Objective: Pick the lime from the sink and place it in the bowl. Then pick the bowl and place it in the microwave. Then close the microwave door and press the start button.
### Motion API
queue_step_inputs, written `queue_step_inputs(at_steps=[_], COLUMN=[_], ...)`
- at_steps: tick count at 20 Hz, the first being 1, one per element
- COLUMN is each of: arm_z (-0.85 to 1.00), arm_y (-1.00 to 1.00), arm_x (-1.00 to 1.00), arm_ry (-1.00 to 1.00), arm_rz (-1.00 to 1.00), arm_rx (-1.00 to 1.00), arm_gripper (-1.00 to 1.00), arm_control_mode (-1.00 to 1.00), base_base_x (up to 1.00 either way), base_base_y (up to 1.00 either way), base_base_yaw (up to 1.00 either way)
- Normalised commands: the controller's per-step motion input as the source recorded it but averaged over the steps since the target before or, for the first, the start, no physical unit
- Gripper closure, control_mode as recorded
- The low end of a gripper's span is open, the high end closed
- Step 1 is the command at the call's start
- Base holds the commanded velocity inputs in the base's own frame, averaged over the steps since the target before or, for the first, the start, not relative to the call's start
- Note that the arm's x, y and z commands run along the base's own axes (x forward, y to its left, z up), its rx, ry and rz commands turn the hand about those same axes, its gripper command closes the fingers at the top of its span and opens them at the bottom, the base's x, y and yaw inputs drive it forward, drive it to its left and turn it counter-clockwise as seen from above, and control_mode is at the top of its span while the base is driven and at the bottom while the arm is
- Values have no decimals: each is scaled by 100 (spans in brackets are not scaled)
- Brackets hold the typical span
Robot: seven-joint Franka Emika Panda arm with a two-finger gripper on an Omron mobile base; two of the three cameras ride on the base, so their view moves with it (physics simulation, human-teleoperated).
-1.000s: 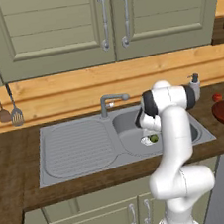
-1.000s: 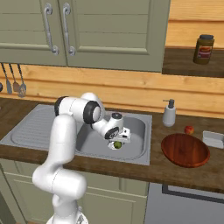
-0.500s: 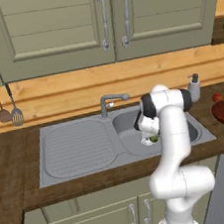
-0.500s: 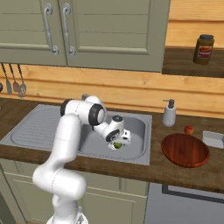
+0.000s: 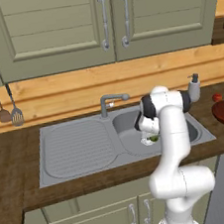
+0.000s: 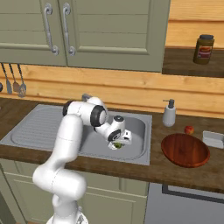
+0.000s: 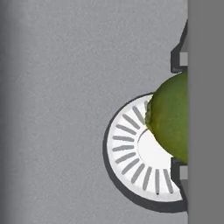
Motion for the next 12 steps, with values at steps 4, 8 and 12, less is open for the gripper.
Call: queue_step_inputs(at_steps=[4,8,12], arm_z=[50,100,100], arm_y=[3,0,0], arm_x=[-35,-59,-47], arm_ry=[-2,-14,-17], arm_rz=[0,0,0], arm_rx=[0,0,0], arm_gripper=[100,100,100], arm_control_mode=[-100,-100,-100], base_base_x=[0,0,0], base_base_y=[0,0,0], base_base_yaw=[0,0,0])
